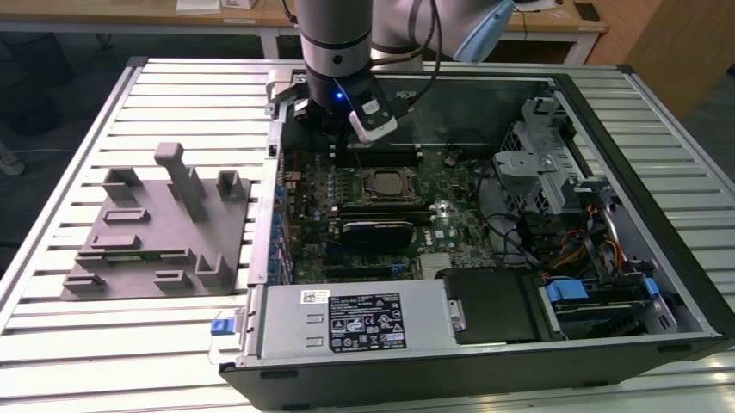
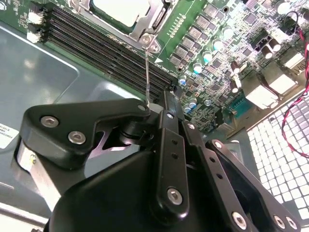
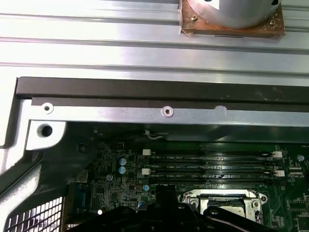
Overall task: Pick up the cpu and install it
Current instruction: 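Install the first cpu locking lever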
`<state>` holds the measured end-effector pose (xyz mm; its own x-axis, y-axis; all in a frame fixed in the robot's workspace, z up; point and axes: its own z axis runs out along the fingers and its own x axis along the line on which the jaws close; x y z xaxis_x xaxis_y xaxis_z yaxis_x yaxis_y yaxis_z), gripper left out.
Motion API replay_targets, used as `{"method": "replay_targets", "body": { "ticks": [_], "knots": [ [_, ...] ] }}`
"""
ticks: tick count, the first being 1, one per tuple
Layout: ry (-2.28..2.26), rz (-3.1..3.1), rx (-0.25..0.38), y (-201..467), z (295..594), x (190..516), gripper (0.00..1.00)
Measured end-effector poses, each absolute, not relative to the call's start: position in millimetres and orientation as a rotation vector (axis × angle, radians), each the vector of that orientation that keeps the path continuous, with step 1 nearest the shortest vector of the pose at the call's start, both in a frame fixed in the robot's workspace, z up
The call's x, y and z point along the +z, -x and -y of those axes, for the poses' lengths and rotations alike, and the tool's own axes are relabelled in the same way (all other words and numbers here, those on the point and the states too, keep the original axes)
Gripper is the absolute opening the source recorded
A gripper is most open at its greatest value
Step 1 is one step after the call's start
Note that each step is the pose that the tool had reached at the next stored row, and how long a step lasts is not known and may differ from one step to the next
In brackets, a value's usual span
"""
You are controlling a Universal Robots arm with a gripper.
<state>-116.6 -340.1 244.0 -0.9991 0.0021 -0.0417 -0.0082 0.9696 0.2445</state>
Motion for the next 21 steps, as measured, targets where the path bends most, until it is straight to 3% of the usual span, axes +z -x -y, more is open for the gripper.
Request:
{"method": "replay_targets", "body": {
  "ticks": [21],
  "knots": [
    [0.004, -3.079, 0.382, 62, 340, 244, 0.11]
  ]
}}
